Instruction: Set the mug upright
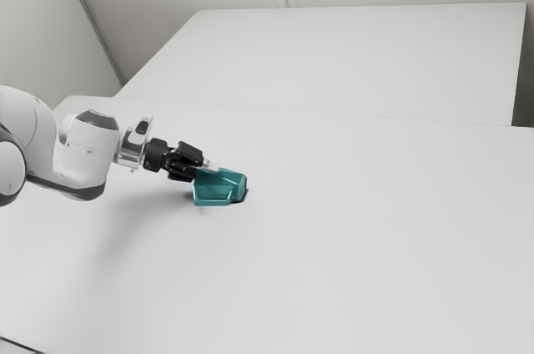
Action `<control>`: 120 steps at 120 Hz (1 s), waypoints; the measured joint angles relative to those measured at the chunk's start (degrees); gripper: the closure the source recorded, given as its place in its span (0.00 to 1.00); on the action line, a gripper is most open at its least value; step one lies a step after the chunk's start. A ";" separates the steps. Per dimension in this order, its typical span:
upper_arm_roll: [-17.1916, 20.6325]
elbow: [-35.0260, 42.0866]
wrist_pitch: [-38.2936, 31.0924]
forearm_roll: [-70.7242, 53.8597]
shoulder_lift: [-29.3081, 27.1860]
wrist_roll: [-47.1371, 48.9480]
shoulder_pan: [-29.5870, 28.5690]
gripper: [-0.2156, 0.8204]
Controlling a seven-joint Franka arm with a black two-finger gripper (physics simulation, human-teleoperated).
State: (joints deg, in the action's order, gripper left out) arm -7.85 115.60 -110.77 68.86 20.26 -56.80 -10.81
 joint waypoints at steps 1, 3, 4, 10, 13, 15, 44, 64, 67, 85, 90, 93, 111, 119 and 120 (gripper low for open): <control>0.00 0.00 0.00 0.00 0.00 -0.02 0.00 0.63; 0.01 0.00 -0.01 0.02 0.00 -0.06 0.00 0.65; 0.03 0.00 -0.01 0.02 0.00 -0.08 0.00 0.66; 0.10 0.00 -0.02 0.04 0.00 -0.19 0.00 0.72; 0.13 0.00 -0.02 0.05 0.00 -0.24 0.00 0.75; 0.15 0.00 -0.03 0.05 0.00 -0.28 0.00 0.77; 1.51 -2.15 -0.10 -0.39 -0.17 -0.53 0.08 0.92; 3.15 -5.61 -0.28 -3.45 -0.85 -0.04 0.20 0.94; 3.35 -6.17 -0.30 -4.75 -1.21 0.25 0.22 0.95; 4.86 -8.47 -0.42 -14.70 -3.60 3.30 0.38 0.95; 5.59 -8.64 -0.45 -18.16 -4.78 4.66 0.41 0.96; 5.93 -8.69 -0.47 -20.15 -5.45 5.50 0.45 0.96; 8.17 -8.74 -0.51 -31.85 -8.97 11.36 0.39 0.96; 8.99 -8.71 -0.53 -36.75 -9.68 14.22 0.52 0.96; 9.04 -8.71 -0.53 -37.28 -9.74 14.57 0.52 0.96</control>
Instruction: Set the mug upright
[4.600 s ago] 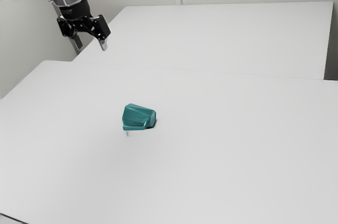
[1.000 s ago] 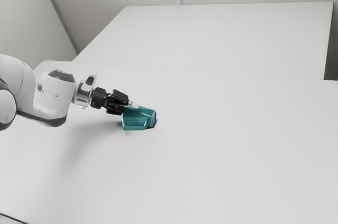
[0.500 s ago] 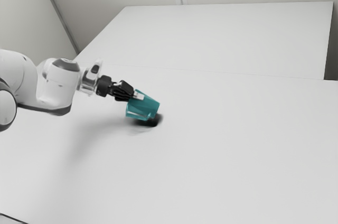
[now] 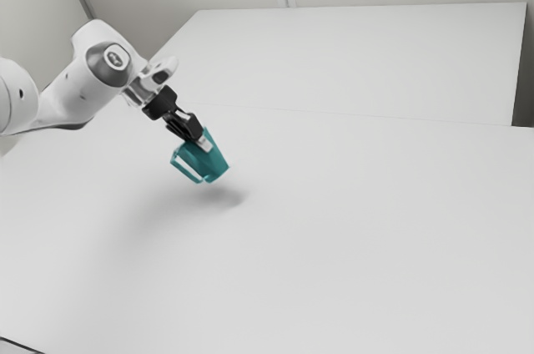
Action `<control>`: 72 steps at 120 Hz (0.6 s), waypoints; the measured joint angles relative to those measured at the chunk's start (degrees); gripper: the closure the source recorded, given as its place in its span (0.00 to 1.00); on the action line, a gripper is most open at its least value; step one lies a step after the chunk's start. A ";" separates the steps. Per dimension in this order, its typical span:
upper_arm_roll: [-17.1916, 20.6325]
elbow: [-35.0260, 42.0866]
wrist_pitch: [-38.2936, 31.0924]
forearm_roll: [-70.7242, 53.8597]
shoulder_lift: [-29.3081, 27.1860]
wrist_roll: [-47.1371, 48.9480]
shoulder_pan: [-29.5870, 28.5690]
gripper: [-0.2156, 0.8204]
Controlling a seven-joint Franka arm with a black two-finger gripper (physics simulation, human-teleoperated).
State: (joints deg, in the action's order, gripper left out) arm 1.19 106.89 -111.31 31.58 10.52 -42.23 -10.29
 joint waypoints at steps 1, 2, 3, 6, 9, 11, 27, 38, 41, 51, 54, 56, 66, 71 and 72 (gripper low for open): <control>0.12 0.01 -0.01 -0.54 -0.07 0.35 -0.05 0.96; 0.25 0.03 -0.01 -1.08 -0.12 0.70 -0.09 0.96; 0.36 0.04 -0.01 -1.58 -0.17 1.05 -0.10 0.96; 0.80 0.06 -0.14 -3.26 -0.31 2.10 -0.18 0.96; 1.27 0.14 -0.36 -4.86 -0.49 3.12 -0.18 0.96; 1.54 0.27 -0.57 -5.84 -0.60 3.77 -0.13 0.96; 3.80 0.79 -1.73 -12.92 -1.25 9.32 -0.14 0.96; 4.65 1.70 -2.28 -16.58 -1.69 13.22 0.05 0.96; 4.84 2.01 -2.46 -17.56 -1.94 14.30 0.00 0.96; 5.41 3.05 -3.33 -20.06 -2.53 17.70 0.13 0.96; 5.45 3.39 -3.65 -20.56 -2.67 18.66 0.29 0.96; 5.48 3.61 -3.87 -20.85 -2.75 19.27 0.37 0.96; 5.71 4.87 -5.02 -22.39 -3.54 22.31 0.66 0.96; 6.17 5.55 -5.68 -23.47 -3.94 23.89 0.81 0.96; 6.24 5.74 -5.83 -23.67 -4.02 24.20 0.86 0.96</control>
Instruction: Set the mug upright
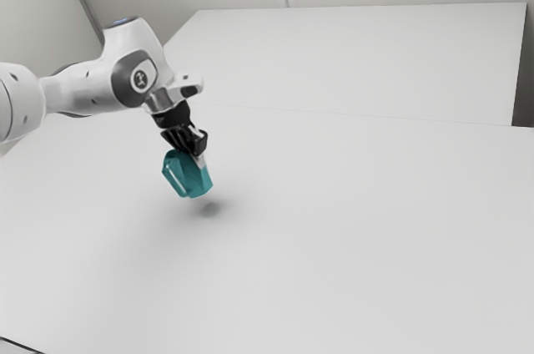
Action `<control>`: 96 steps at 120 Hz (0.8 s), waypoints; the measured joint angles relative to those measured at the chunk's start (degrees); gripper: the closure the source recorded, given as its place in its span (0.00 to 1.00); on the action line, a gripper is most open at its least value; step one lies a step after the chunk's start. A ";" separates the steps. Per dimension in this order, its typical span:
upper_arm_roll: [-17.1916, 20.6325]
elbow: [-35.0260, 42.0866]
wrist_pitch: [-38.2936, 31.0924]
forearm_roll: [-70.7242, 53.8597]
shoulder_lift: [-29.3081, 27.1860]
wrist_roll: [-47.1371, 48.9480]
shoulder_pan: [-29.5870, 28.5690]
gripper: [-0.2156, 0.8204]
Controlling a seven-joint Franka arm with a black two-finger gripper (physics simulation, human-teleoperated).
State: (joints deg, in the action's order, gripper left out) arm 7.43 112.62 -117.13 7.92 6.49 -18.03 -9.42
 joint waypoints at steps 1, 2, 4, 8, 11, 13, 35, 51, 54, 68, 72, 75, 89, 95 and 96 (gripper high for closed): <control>0.09 0.20 -0.15 -0.19 -0.10 0.31 0.04 0.96; 0.17 0.42 -0.31 -0.36 -0.22 0.62 0.08 0.96; 0.31 0.94 -0.63 -0.69 -0.44 1.25 0.19 0.96; 0.57 1.89 -1.23 -1.22 -0.92 2.50 0.37 0.96; 0.79 2.54 -1.65 -1.55 -1.27 3.41 0.45 0.96; 0.90 3.02 -1.96 -1.73 -1.54 3.99 0.51 0.96; 2.44 6.26 -4.76 -4.90 -3.44 10.33 0.46 0.96; 3.14 7.89 -5.98 -7.55 -3.94 14.90 0.65 0.96; 3.31 8.09 -6.23 -8.24 -3.93 15.78 0.62 0.96; 3.64 8.93 -7.05 -11.06 -3.87 19.66 0.76 0.96; 3.70 9.07 -7.20 -11.78 -3.85 20.73 0.75 0.96; 3.86 9.34 -7.29 -12.37 -3.87 21.53 0.62 0.96; 4.15 10.22 -7.61 -15.05 -3.71 25.04 0.50 0.96; 4.19 10.56 -7.71 -16.31 -3.59 26.51 0.52 0.96; 4.19 10.59 -7.73 -16.51 -3.57 26.75 0.53 0.96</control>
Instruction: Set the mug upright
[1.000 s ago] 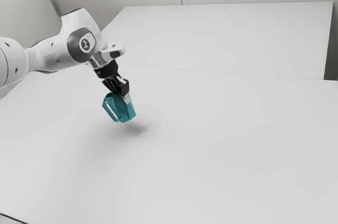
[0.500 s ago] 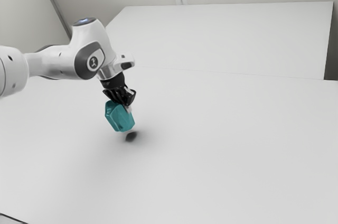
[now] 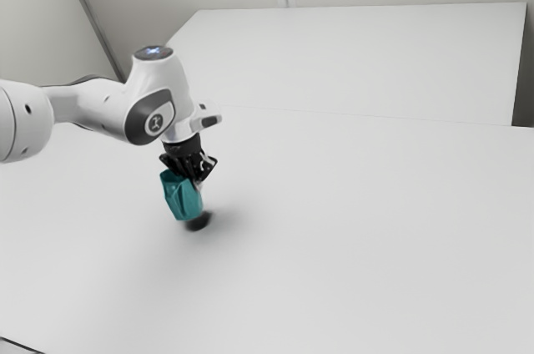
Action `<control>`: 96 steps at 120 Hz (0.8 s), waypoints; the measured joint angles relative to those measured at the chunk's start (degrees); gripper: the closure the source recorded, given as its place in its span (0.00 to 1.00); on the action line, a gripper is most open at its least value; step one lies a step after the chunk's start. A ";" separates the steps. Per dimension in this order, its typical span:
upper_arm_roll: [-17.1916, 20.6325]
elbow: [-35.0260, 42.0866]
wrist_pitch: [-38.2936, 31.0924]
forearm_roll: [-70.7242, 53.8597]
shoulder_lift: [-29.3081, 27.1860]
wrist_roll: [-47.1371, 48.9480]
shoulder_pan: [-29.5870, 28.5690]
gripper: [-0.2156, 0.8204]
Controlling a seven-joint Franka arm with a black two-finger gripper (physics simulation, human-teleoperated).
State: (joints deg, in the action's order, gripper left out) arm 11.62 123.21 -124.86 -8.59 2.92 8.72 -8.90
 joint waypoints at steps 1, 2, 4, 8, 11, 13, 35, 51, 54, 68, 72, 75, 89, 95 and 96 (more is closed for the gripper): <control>0.00 0.03 -0.02 -0.19 0.03 0.24 0.00 0.96; 0.01 0.06 -0.03 -0.37 0.05 0.48 0.01 0.96; 0.01 0.10 -0.06 -0.69 0.10 0.94 0.02 0.96; 0.01 0.13 -0.11 -1.22 0.23 1.83 0.03 0.96; 0.01 0.16 -0.15 -1.53 0.34 2.47 0.04 0.96; 0.01 0.17 -0.17 -1.71 0.42 2.89 0.04 0.96; 0.01 0.20 -0.54 -2.72 1.68 6.93 0.35 0.96; 0.01 0.20 -0.80 -2.88 2.41 9.32 0.71 0.96; 0.01 0.20 -0.83 -2.88 2.52 9.76 0.73 0.96; 0.01 0.20 -0.97 -2.87 2.85 11.58 0.76 0.96; 0.00 0.20 -1.09 -2.78 3.01 11.97 0.78 0.93; -0.01 0.24 -1.19 -2.68 3.11 12.22 0.80 0.90; -0.02 0.29 -1.52 -2.39 3.24 13.22 0.95 0.70; -0.02 0.29 -1.60 -2.30 3.12 13.59 1.09 0.60; -0.02 0.28 -1.60 -2.28 3.08 13.65 1.10 0.58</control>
State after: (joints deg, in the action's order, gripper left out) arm 11.60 123.49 -126.47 -10.88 6.00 22.37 -7.79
